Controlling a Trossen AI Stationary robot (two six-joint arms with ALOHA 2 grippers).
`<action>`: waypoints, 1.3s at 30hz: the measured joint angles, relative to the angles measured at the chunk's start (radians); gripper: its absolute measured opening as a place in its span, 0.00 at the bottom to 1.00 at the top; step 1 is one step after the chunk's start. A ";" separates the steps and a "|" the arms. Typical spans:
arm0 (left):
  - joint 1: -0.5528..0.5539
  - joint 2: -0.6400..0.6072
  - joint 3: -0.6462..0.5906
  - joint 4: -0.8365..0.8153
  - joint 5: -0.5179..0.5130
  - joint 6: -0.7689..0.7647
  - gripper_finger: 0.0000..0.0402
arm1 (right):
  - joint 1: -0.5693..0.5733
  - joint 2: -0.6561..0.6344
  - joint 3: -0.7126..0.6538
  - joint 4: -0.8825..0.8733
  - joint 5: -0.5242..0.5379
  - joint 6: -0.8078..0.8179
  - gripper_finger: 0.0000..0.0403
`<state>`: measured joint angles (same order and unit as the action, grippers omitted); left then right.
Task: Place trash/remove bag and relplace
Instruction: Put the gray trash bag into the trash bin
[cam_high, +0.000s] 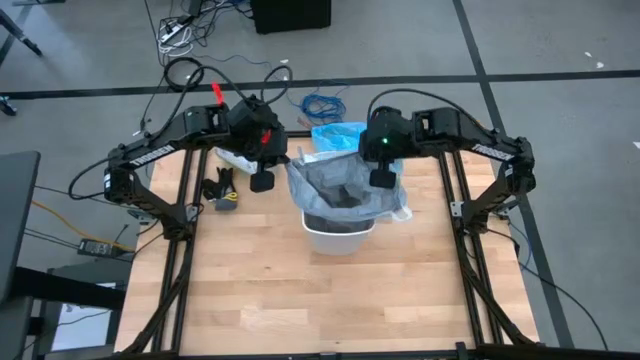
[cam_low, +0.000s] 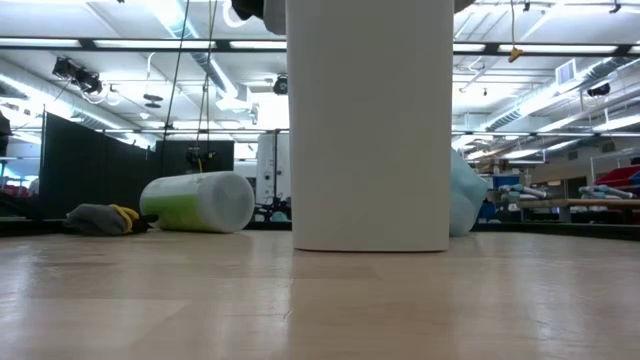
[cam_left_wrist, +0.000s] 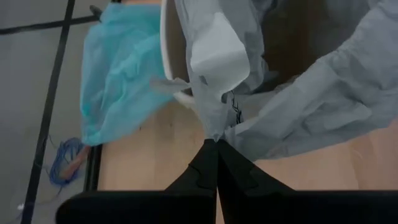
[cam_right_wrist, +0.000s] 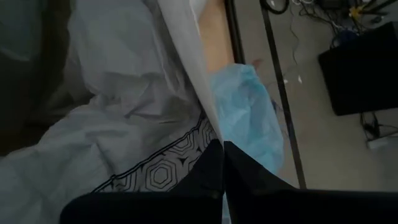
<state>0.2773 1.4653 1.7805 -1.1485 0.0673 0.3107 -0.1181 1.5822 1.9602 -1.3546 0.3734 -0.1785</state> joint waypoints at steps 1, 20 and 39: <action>0.005 0.002 0.000 -0.003 0.000 0.001 0.01 | -0.009 0.000 0.000 0.001 -0.002 -0.003 0.00; 0.072 0.012 -0.111 0.048 0.093 0.048 0.01 | -0.114 0.002 -0.184 0.037 -0.114 -0.025 0.00; 0.092 -0.090 -0.205 0.058 0.008 -0.063 0.01 | -0.113 0.002 -0.220 0.108 -0.159 -0.026 0.00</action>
<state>0.3693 1.3751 1.5753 -1.0908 0.0755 0.2481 -0.2313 1.5837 1.7401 -1.2471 0.2141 -0.2050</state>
